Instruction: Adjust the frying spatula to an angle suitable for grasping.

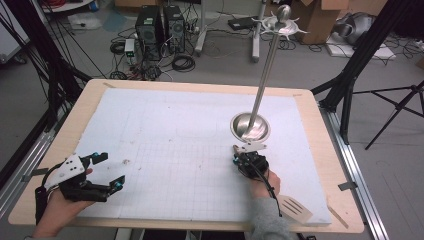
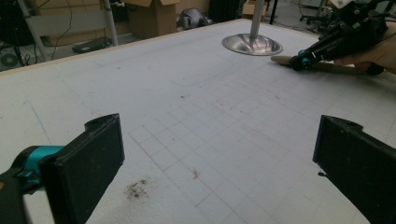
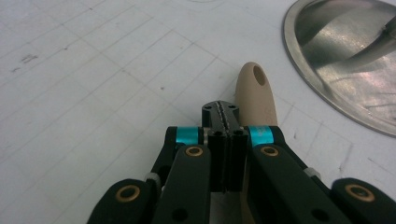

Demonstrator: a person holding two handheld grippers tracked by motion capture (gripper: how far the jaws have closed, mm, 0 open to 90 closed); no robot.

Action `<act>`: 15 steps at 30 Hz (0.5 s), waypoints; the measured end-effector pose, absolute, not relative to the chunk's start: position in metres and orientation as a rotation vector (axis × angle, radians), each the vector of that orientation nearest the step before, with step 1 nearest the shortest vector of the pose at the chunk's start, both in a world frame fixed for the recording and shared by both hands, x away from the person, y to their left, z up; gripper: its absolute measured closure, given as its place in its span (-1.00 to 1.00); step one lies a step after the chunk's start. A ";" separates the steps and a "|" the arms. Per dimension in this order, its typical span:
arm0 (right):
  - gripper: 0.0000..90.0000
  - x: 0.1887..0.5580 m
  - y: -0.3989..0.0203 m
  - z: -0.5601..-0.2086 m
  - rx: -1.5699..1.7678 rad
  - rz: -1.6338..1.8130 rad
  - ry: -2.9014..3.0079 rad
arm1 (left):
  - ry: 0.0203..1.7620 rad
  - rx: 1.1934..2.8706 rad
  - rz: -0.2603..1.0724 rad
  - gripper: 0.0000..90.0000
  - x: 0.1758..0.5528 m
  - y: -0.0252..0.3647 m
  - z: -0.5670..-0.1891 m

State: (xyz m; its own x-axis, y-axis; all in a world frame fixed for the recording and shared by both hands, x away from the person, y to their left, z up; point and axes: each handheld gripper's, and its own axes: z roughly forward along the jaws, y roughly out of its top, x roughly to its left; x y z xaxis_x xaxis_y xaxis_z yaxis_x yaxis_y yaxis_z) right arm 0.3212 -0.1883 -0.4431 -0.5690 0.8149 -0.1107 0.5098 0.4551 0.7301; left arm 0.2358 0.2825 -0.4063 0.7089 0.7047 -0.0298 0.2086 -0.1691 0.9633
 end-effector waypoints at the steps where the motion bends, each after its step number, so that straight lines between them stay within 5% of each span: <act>1: 1.00 0.322 -0.188 -0.443 1.109 0.907 2.259 | 0.732 1.724 0.517 -0.95 0.236 0.282 -0.406; 15: 1.00 0.286 -0.210 -0.399 1.047 1.158 2.317 | 0.716 1.731 0.509 -0.95 0.238 0.277 -0.405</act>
